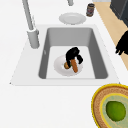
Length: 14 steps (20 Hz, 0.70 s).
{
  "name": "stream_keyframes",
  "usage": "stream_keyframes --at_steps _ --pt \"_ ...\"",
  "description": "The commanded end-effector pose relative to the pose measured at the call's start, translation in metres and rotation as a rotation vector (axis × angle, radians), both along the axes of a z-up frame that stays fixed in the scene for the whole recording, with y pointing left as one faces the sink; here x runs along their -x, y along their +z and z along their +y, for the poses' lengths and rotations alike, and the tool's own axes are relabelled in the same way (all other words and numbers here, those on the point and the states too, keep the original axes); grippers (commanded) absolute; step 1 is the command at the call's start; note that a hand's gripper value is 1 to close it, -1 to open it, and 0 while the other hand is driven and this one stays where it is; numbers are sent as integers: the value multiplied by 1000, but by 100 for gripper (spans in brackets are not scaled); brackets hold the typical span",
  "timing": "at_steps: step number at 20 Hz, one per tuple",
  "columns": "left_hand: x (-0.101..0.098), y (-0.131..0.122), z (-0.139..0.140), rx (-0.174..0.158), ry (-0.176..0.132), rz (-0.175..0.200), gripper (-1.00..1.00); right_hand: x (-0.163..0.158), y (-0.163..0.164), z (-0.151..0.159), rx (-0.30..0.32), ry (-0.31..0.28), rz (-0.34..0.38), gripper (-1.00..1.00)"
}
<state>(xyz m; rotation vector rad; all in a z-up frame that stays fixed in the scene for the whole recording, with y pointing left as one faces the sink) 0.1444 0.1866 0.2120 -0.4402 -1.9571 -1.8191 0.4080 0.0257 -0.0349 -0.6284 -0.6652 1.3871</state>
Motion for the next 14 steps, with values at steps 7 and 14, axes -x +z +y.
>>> stream_keyframes --at_steps 7,14 --pt "0 0 0 0 0 0 0 -5 57 -24 -26 43 -113 -100" --pt "0 0 0 0 0 0 0 -8 89 -44 -35 61 -257 -100"
